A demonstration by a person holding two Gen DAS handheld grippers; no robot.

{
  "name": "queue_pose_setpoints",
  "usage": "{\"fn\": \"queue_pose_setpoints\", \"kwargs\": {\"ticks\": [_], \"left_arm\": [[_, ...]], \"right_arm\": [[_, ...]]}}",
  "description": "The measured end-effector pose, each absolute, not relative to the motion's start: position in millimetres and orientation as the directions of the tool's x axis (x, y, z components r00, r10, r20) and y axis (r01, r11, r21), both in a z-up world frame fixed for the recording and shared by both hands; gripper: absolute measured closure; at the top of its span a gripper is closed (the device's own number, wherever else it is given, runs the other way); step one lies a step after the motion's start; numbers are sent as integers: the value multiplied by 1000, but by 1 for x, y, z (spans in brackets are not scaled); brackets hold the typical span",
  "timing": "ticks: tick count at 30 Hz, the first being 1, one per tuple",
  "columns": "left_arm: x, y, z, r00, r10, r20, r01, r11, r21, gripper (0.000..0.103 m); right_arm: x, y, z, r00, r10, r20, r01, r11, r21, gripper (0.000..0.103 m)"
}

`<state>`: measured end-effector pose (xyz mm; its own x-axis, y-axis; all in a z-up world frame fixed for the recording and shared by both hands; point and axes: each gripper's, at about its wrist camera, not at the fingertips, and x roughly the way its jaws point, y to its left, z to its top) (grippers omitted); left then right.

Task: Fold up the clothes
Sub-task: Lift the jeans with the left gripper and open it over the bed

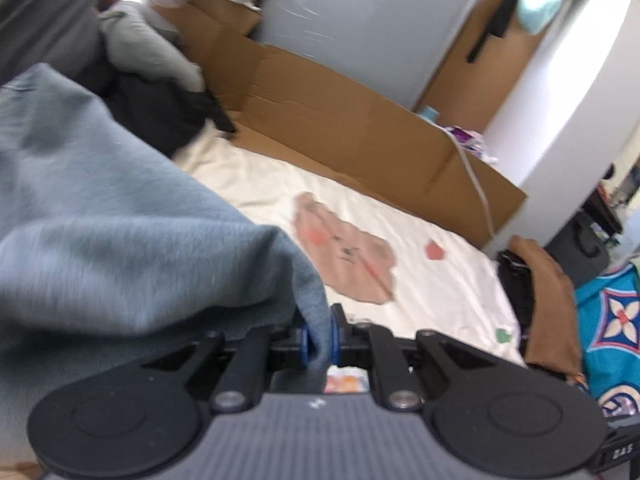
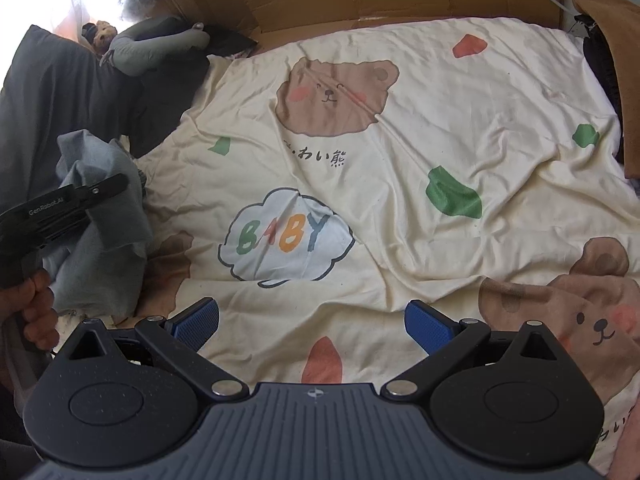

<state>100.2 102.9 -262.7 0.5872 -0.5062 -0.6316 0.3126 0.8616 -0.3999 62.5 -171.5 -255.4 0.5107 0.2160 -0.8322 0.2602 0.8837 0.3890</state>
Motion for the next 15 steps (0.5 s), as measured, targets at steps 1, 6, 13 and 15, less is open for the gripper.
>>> {"fn": "queue_pose_setpoints", "kwargs": {"ticks": [1,6,13,15], "left_arm": [[101,97,-264,582,-519,-626,325,854,-405,92],[109,70,-260,563,-566,-602,380,824,-420,92],[123,43,-255,501,-609,-615,419,792,-444,93],[124,43,-253,461,-656,-597,444,753,-485,92]], "right_arm": [[63,-172,-255,512,214,-832,264,883,389,1],[62,-177,-253,524,203,-828,275,879,390,1],[61,-181,-255,522,195,-830,288,876,387,1],[60,-181,-255,522,192,-831,290,876,385,1]]}}
